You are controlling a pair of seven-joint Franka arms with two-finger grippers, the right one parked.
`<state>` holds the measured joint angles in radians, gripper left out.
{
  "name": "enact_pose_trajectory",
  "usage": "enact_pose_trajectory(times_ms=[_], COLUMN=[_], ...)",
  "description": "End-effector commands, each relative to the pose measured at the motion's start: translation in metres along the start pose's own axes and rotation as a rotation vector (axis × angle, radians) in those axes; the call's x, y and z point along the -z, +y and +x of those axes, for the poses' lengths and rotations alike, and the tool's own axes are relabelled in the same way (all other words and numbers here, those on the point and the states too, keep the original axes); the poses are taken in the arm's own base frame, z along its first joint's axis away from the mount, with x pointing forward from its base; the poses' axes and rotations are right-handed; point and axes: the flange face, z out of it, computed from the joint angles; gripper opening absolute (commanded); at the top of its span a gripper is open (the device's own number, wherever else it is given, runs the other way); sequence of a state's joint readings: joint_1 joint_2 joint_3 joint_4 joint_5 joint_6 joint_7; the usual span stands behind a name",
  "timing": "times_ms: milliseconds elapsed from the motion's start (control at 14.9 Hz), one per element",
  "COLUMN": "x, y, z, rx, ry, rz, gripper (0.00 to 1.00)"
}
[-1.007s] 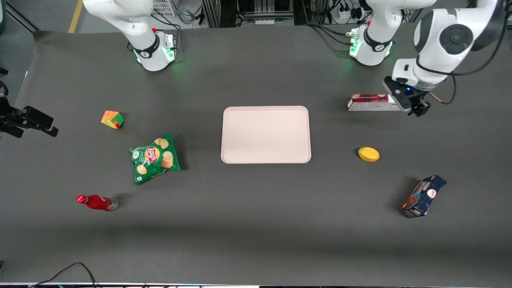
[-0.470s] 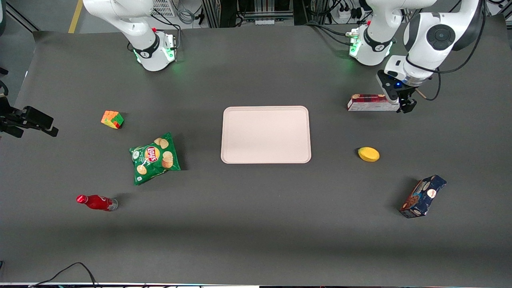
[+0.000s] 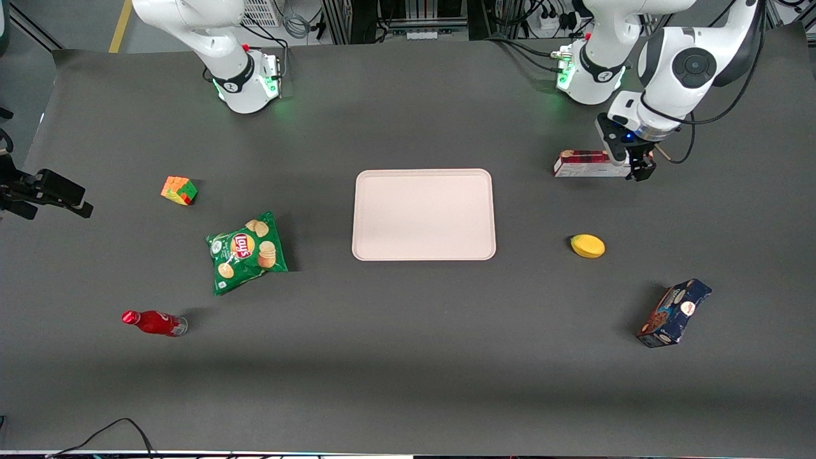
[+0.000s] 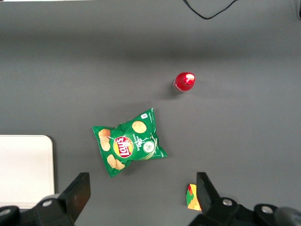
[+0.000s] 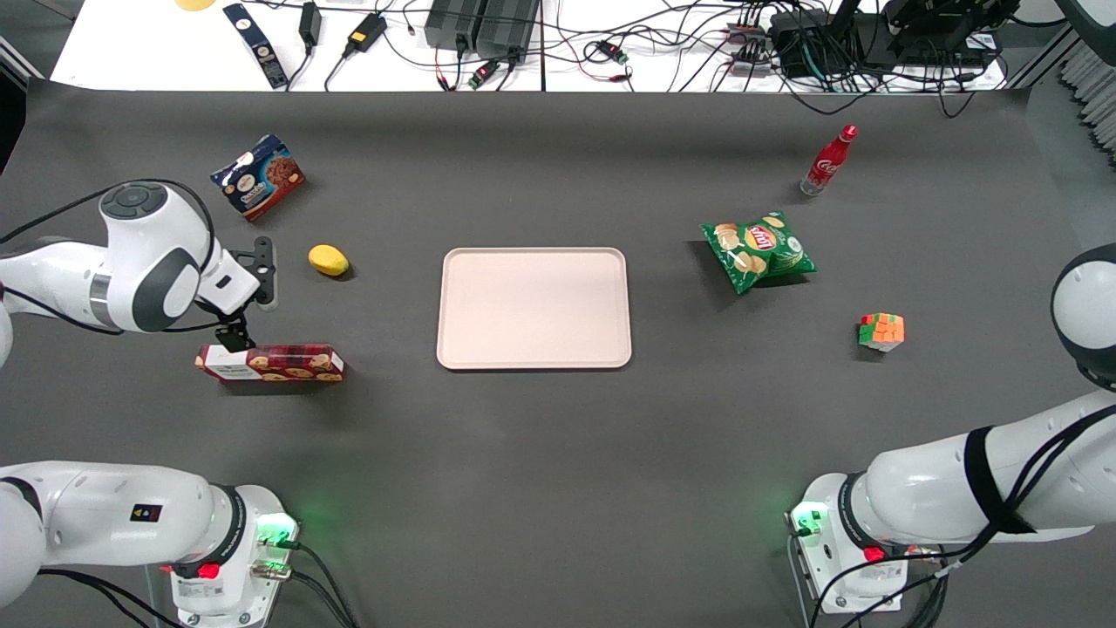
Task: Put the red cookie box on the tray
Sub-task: 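Move the open left gripper down over the red plaid cookie box, then close the left gripper on the cookie box's end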
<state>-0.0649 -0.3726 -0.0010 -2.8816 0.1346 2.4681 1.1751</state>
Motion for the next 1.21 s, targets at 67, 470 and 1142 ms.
enact_pose_trajectory(times_ms=[67,470,1142], x=[-0.021,-0.043,-0.078], y=[0.024,0.028,0.026], z=[0.000,0.003,-0.003], rx=[-0.048,-0.152,-0.192], ry=[0.012,0.003,0.021], rz=[-0.010,-0.067,-0.090], gripper=[1.00,1.00,1.00])
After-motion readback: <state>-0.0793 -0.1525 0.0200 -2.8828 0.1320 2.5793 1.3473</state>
